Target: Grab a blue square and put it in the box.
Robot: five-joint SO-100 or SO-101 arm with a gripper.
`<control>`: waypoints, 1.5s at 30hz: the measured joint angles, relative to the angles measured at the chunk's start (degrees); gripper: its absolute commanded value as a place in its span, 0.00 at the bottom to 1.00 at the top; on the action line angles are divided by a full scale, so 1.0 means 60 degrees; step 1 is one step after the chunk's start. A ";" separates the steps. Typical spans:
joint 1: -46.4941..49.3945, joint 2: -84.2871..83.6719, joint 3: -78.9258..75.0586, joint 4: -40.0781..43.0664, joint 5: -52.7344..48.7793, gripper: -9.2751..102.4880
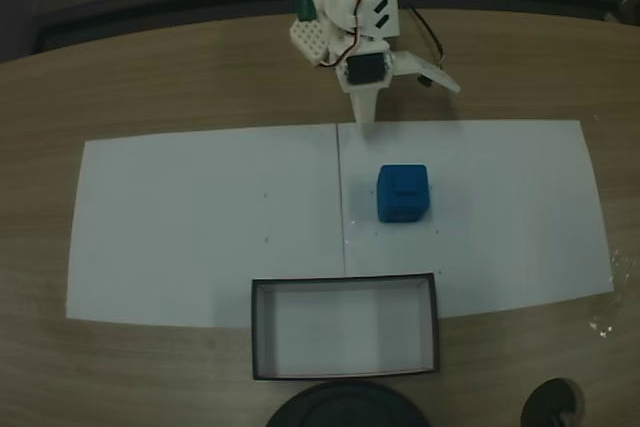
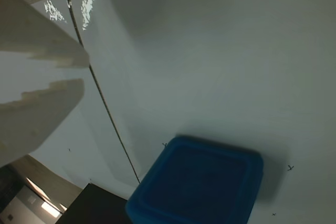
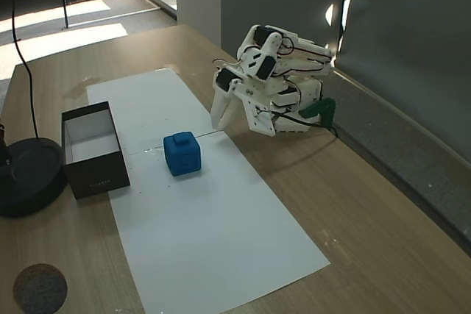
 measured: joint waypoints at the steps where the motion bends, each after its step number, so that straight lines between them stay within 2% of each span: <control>1: 0.0000 0.0000 0.0000 0.0000 0.0000 0.08; 13: 0.0000 0.0000 0.0000 0.0000 0.0000 0.10; 15: 0.0000 0.0000 0.0000 0.0000 0.0000 0.15; 21: 0.0000 0.0000 0.0000 0.0000 0.0000 0.41; 25: 0.0000 0.0000 0.0000 0.0000 0.0000 0.48; 28: 0.0000 0.0000 -0.0059 -0.0015 -0.0015 0.48; 37: 0.0000 -0.0029 -0.0454 -0.1553 -0.0044 0.49; 45: 0.0410 -0.0044 -0.2241 -0.1670 -0.0044 0.48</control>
